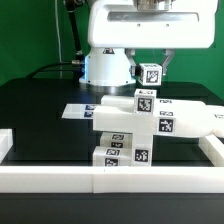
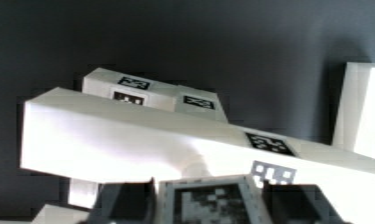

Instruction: Assemble chair

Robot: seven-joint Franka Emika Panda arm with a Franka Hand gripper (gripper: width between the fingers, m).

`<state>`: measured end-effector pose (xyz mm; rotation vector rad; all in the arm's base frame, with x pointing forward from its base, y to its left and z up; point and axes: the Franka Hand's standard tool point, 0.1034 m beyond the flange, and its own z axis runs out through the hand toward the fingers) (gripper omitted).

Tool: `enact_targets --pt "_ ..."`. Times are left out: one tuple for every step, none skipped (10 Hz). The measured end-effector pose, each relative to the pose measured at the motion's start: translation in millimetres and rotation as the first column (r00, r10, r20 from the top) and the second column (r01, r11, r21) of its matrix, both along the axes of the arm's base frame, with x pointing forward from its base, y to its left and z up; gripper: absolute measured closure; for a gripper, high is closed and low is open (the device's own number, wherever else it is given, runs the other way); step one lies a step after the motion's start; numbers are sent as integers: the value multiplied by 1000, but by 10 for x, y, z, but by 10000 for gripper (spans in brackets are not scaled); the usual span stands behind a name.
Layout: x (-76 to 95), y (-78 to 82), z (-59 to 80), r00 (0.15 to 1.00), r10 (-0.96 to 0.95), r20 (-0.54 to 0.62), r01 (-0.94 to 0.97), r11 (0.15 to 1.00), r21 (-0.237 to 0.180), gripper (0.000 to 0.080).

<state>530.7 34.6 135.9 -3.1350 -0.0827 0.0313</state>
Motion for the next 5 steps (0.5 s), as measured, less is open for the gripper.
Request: enact_targets --pt "3 -21 -33 1000 -1 -3 1 1000 -5 515" --pt "-3 -38 -59 1000 -3 -8 3 1000 -8 515" --pt "-13 -39 -76 1000 -5 -11 5 1000 -9 515" --pt "-30 -31 -97 1000 -6 -15 6 1000 -11 515" --pt "-46 -15 -118 1000 -17 -14 17 1000 -13 515"
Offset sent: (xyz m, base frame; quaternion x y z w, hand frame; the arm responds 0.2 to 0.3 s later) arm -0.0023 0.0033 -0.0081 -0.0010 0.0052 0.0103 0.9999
